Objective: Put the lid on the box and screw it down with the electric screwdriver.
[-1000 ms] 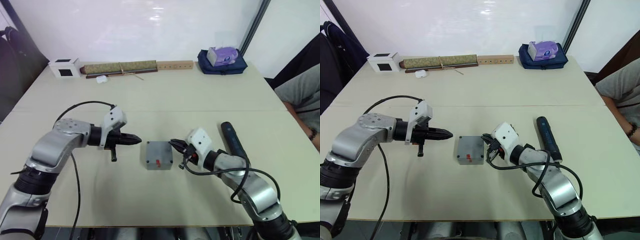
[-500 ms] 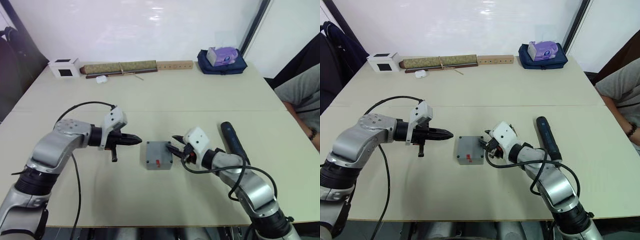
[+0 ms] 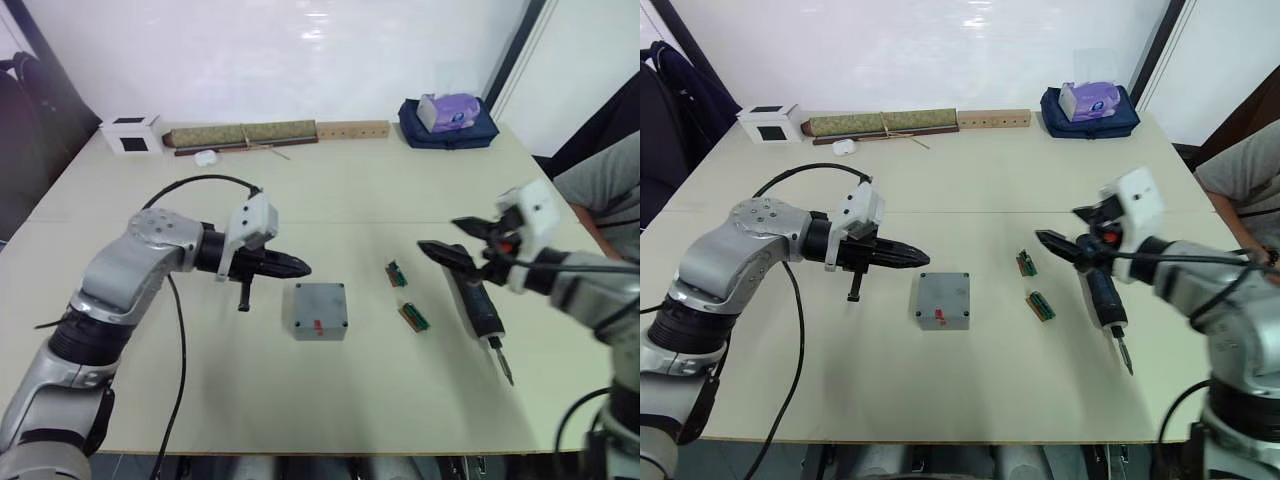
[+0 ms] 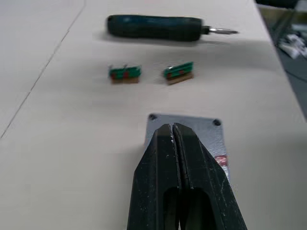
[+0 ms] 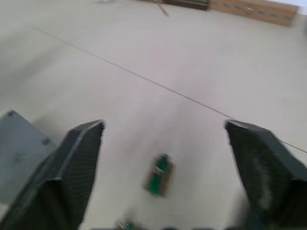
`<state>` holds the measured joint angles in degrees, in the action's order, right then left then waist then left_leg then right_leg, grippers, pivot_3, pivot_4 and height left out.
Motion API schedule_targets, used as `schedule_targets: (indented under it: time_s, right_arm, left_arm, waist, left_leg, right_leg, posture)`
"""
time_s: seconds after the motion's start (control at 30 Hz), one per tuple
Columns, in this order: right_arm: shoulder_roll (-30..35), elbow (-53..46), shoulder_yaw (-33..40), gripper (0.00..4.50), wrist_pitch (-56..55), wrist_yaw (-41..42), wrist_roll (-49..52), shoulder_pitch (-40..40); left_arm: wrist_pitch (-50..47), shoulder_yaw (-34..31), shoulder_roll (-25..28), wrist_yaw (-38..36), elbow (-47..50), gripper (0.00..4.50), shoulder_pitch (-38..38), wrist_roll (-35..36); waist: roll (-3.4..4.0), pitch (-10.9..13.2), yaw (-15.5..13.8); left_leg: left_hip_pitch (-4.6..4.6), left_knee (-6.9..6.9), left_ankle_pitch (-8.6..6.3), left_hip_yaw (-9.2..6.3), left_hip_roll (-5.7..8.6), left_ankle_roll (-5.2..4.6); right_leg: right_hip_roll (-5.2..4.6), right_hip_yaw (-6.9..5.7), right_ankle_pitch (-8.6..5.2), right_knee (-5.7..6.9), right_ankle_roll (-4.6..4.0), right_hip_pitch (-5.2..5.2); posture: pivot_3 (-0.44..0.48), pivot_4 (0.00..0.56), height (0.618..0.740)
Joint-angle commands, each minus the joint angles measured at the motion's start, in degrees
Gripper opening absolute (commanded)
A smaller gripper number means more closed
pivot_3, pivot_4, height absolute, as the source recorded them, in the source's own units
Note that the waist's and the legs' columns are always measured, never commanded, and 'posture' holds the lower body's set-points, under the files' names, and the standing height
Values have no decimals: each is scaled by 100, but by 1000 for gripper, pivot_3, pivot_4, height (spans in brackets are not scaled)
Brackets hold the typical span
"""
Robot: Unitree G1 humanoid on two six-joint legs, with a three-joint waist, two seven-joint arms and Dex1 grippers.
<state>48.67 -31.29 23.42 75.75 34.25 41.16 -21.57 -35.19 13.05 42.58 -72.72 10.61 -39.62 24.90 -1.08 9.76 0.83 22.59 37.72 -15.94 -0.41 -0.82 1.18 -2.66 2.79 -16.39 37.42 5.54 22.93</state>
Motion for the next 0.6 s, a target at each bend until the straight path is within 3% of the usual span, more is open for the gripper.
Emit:
schedule_targets:
  time_s: [0.03, 0.13, 0.2, 0.47, 0.6]
  right_arm:
    - [1003, 641, -95, 4444, 856, 408, 200, -61]
    - [1873, 1514, -872, 4444, 1559, 441, 174, -56]
    - [2204, 1800, -1335, 4444, 1158, 722, 4, 21]
    - [1637, 3094, -2083, 4444, 1071, 774, -247, -630]
    - [1515, 3160, -2399, 4444, 875, 869, -376, -765]
  left_arm:
    - [443, 168, -55, -250, -169, 0, -304, -237]
    - [566, 287, -217, -270, -205, 0, -446, -324]
    - [644, 321, -325, -266, -204, 0, -435, -353]
    - [537, 192, -377, 18, 67, 0, -108, -379]
    - [390, 138, -343, 166, 299, 0, 109, -328]
  waist:
    - [4, 2, 3]
    - [7, 4, 10]
    - [7, 5, 1]
    - [14, 9, 22]
    - [21, 10, -7]
  left_leg:
    - [0, 0, 0, 2, -1, 0]
    - [0, -1, 0, 5, -4, -1]
    - [3, 0, 0, 8, -3, -1]
    - [20, 8, 0, 13, -9, -1]
    - [75, 30, 0, 6, -6, -1]
  right_leg:
    - [1, 1, 0, 1, 0, 3]
    - [5, 5, 0, 0, 0, 4]
    - [0, 7, 0, -3, 0, 7]
    - [13, 15, 3, -7, 5, 25]
    - [6, 10, 8, 8, 14, 70]
  posture:
    - [0, 150, 740]
    - [0, 150, 740]
    - [0, 150, 740]
    - [0, 150, 740]
    - [0, 150, 740]
